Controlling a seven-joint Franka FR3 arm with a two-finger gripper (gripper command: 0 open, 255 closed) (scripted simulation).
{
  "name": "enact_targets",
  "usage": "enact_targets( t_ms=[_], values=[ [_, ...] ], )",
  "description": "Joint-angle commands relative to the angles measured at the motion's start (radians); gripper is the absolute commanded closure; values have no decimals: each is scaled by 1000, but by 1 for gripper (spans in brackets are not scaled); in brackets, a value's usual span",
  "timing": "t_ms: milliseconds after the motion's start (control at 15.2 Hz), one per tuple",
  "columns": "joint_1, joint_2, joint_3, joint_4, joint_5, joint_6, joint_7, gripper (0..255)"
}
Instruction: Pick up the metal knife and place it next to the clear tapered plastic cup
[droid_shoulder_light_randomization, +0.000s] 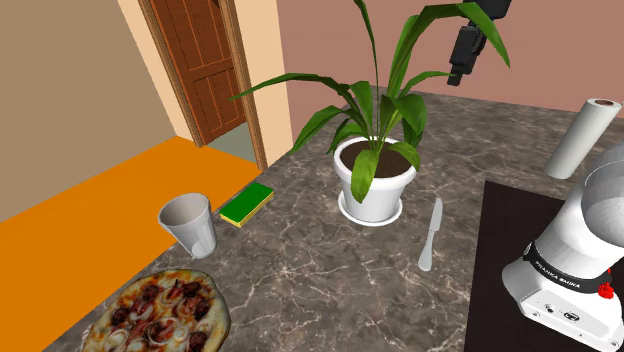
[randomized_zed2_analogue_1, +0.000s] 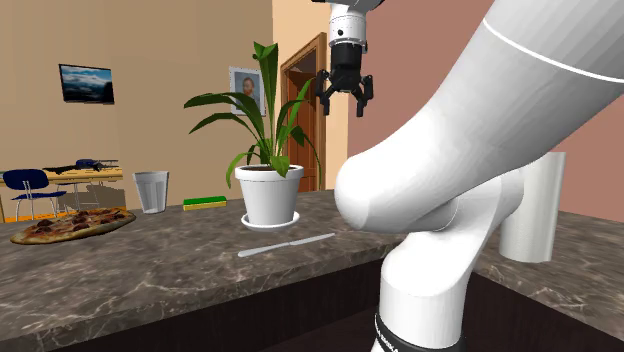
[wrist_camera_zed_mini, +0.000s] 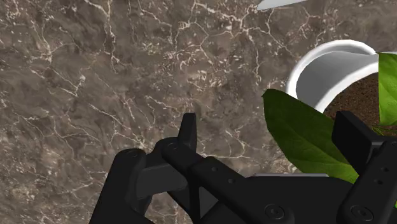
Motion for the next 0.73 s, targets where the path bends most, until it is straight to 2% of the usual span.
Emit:
enact_targets(
  t_ms=[0,330,660],
  values=[
    [0,0,0,0,0,0,0,0],
    [-75,-141,96,-211,66,64,289,0],
    [-129,-263,222,-387,175,115,586,0]
  ],
)
